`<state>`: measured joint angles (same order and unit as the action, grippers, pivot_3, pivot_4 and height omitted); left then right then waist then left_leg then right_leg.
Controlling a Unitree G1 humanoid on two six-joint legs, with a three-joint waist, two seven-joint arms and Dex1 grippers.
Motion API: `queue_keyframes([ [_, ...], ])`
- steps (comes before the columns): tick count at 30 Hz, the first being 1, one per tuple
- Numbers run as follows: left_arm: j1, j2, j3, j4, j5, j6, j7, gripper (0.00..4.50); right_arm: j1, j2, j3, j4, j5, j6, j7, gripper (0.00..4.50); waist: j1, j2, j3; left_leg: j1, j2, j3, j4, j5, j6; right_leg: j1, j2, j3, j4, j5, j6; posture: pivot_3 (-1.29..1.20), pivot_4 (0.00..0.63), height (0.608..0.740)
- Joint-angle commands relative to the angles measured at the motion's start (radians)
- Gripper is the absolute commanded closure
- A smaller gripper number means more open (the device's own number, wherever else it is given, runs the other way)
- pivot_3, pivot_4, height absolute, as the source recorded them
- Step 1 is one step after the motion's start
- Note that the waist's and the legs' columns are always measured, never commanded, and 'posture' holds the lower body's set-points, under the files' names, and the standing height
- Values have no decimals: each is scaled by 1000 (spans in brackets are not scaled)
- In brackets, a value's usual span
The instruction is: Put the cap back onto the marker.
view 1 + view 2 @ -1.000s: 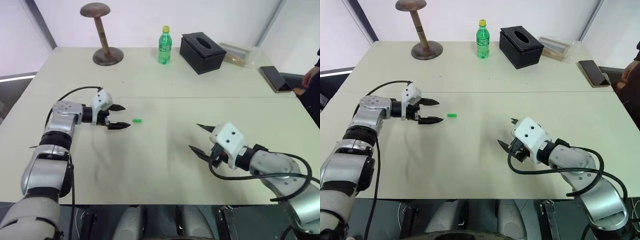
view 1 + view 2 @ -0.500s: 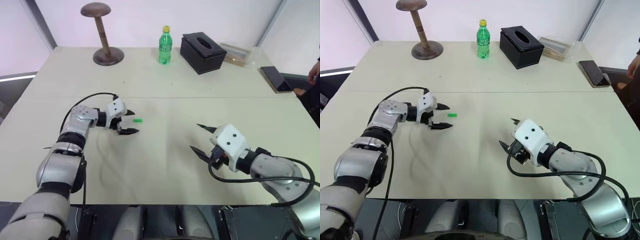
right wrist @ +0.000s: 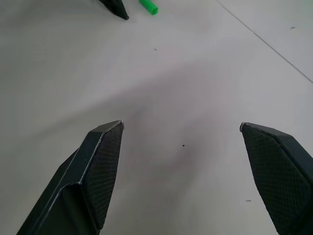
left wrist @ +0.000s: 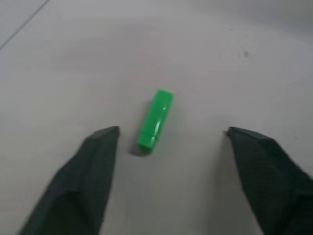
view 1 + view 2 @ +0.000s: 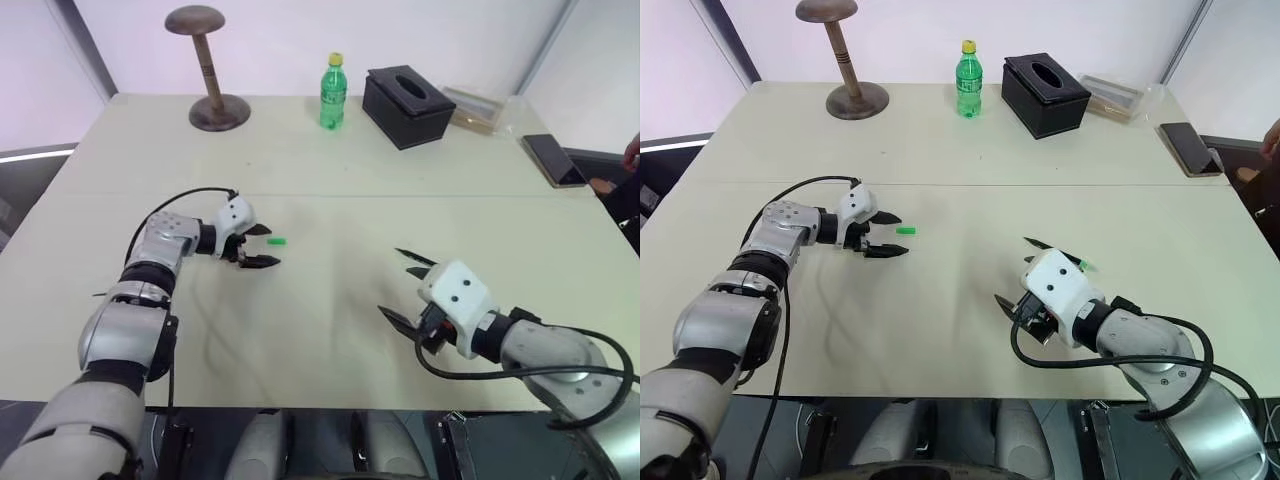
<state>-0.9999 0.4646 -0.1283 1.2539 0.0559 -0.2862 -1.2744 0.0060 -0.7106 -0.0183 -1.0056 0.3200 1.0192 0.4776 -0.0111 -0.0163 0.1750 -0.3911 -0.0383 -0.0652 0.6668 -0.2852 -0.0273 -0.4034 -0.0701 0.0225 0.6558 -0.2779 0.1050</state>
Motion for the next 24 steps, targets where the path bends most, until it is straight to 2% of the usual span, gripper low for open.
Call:
queue_keyframes([
  [1,-10,-4,-10,24,36,24,7,2885,8,-17,-38,-42,15,-9,-8,583,0,0,0,0,0,0,0,0,0,0,0,0,0,0,0,0,150,740],
  [4,-16,-12,-17,35,49,48,10,4309,13,-26,-51,-42,23,-9,-17,583,0,0,0,0,0,0,0,0,0,0,0,0,0,0,0,0,150,740],
  [12,-20,-19,-21,40,69,37,4,4309,42,-46,-61,-42,56,-31,-57,583,0,-1,-2,0,0,0,0,0,0,0,0,0,0,0,0,0,150,740],
  [16,-24,-25,-10,21,63,-35,13,4309,44,-49,-63,-42,62,-32,-72,583,1,-1,-2,0,0,0,0,0,0,0,0,0,0,0,0,0,150,740],
  [24,-42,-46,-5,-116,9,-231,-151,4309,64,-76,-144,50,51,-88,-5,583,1,-2,-1,-1,0,0,0,0,0,0,0,0,0,0,0,0,150,740],
])
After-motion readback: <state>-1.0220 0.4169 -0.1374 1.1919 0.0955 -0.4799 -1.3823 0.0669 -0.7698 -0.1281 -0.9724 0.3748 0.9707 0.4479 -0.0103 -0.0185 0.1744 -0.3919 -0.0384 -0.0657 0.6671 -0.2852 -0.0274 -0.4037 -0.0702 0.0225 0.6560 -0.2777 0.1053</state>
